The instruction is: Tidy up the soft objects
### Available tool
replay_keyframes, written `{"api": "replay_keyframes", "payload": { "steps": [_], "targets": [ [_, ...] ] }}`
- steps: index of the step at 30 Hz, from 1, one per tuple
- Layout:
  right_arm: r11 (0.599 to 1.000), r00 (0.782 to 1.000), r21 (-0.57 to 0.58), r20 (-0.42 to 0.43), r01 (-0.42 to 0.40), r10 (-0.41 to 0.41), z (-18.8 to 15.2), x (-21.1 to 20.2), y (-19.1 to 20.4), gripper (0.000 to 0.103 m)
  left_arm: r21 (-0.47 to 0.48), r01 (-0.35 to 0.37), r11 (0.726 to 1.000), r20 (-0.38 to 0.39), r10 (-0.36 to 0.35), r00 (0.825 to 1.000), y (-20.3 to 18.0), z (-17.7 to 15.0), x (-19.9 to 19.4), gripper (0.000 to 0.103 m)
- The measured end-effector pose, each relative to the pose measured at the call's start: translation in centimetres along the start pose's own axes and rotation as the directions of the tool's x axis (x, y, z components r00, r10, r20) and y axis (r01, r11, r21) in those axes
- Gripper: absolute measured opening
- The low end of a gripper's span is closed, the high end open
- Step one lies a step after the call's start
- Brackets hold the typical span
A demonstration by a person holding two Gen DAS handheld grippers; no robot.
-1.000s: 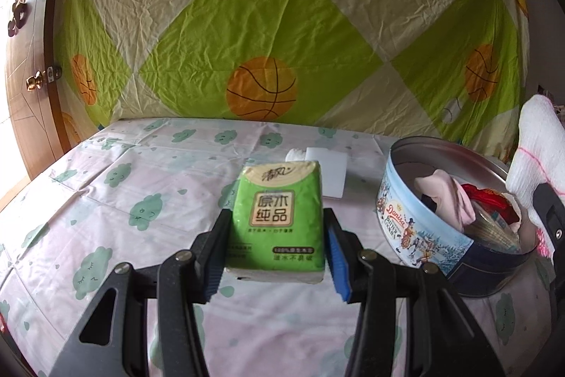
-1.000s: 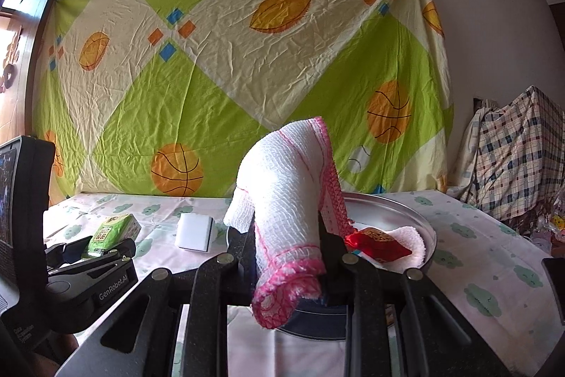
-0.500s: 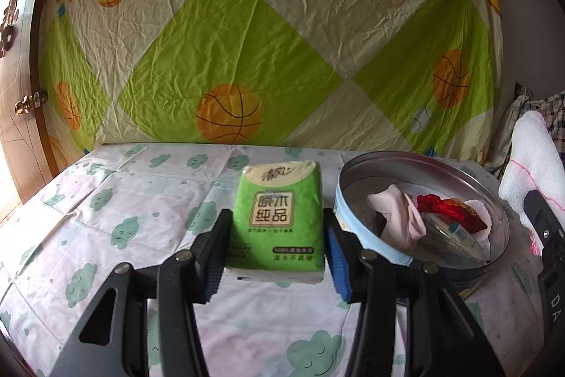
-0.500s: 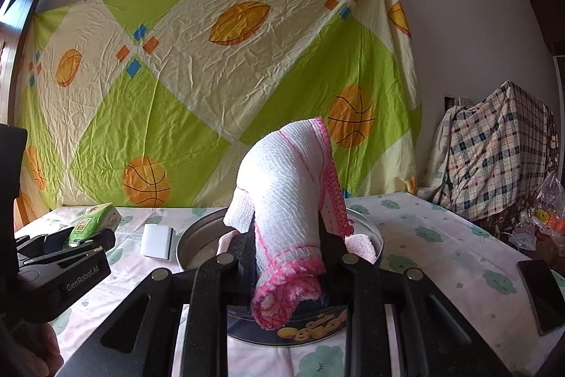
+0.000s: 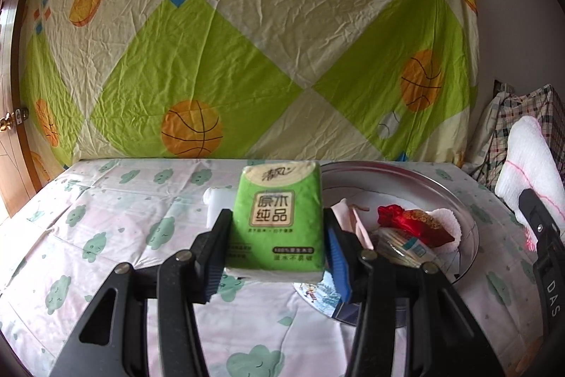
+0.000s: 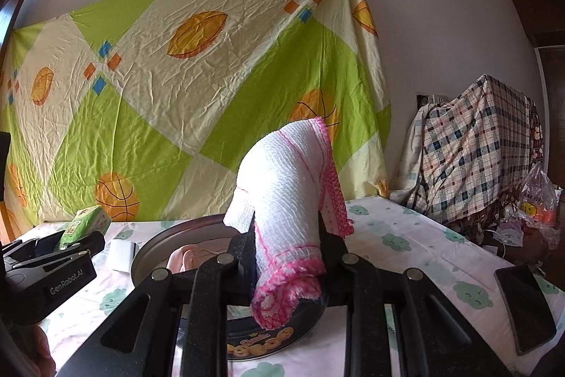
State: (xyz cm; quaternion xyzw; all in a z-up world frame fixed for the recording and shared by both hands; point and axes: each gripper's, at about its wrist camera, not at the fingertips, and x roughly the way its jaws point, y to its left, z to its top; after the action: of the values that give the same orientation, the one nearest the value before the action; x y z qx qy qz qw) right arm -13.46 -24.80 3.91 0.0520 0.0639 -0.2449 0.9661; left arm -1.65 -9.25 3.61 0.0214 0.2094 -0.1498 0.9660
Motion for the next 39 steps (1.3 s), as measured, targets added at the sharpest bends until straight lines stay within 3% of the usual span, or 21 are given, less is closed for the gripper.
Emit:
{"api": "replay_keyframes", "payload": {
  "steps": [12, 27, 39],
  "targets": [
    [0.998, 0.999, -0.017, 0.012, 0.053, -0.052, 1.0, 2.2, -2.9, 0.027, 0.026, 0.042, 0.999, -0.003, -0.041, 0.999, -4.1, 0.7, 1.9, 0.049],
    [0.996, 0.997, -0.045, 0.000, 0.080, -0.080, 1.7, 6.2, -3.7, 0.027, 0.034, 0.076, 0.997, -0.037, -0.075, 0.997, -7.2, 0.9, 5.1, 0.049],
    [0.998, 0.994, -0.044, -0.091, 0.051, -0.055, 1.5, 10.6, -2.3, 0.027, 0.021, 0.102, 0.995, -0.084, -0.100, 0.991, -8.1, 0.7, 7.4, 0.049]
  ]
}}
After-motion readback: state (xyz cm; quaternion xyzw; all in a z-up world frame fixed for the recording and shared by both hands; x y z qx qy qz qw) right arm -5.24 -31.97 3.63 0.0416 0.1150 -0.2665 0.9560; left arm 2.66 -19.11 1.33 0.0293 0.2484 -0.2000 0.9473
